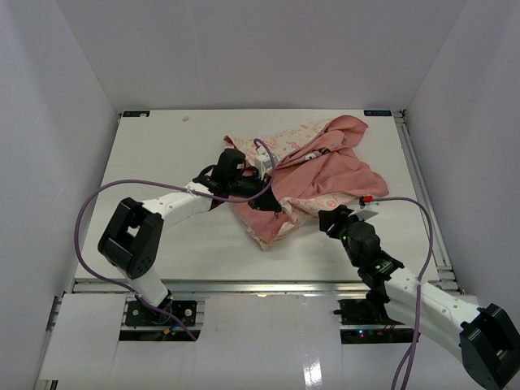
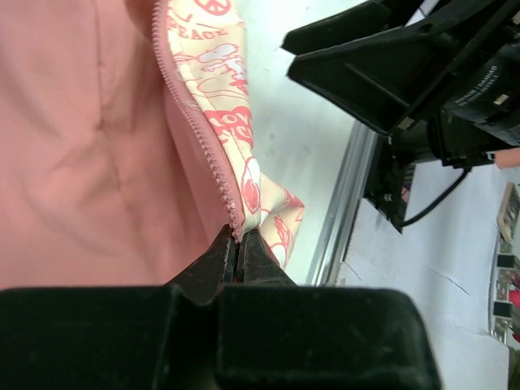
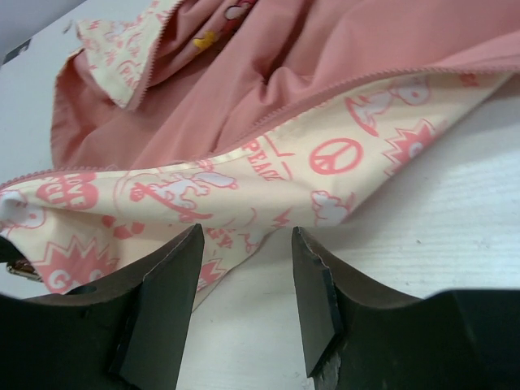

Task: Zip up the jacket

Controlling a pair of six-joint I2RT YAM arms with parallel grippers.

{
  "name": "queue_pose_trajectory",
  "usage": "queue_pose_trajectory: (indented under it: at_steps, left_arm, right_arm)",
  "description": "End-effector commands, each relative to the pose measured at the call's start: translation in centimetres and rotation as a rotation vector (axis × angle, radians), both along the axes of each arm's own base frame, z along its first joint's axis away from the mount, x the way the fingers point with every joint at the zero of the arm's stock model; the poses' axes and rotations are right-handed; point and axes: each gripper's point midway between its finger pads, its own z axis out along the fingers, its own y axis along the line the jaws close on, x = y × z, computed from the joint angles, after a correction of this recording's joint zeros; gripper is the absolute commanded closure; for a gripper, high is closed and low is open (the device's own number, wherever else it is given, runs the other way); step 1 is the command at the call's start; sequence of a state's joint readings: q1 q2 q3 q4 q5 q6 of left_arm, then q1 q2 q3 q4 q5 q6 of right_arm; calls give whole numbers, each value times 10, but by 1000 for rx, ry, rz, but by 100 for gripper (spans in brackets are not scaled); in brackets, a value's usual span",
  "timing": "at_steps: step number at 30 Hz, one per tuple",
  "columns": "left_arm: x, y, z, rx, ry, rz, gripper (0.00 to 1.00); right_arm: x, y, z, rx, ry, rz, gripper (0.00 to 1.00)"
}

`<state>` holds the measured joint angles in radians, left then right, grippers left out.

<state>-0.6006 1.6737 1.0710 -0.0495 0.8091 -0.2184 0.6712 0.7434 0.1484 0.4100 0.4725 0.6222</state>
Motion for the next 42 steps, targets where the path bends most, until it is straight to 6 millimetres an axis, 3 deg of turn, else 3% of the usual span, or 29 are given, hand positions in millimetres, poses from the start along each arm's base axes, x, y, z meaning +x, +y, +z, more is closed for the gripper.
queue_pose_trajectory:
  at_steps: [1,7,11,20,22,29,34,40,42]
  left_arm:
    - [16,10,1,14,-55,72,100]
    - [32,21,-14,33,-87,134,100]
    - [46,34,-41,82,-20,298,100]
    - [32,64,-97,178,76,468,100]
    - [28,65,-103,171,97,474,100]
    - [3,64,-112,143,135,465,100]
    - [-22,53,-115,116,157,425,100]
    - [-31,25,-108,55,125,352,100]
    - [-26,9,-107,36,121,315,100]
  right_arm:
    - [7,-25,-5,43,23,-174,45]
    - [18,-52,-28,-5,110,-360,46]
    - [36,-71,-39,-25,183,-423,49]
    - [88,-84,-41,-15,222,-412,50]
    - [96,-76,-59,-8,275,-353,50]
    - [145,-51,-69,-25,311,-233,50]
    - [200,-16,-70,-53,300,-48,50]
    - [246,18,-64,-97,230,200,49]
    - [265,26,-44,-108,166,255,48]
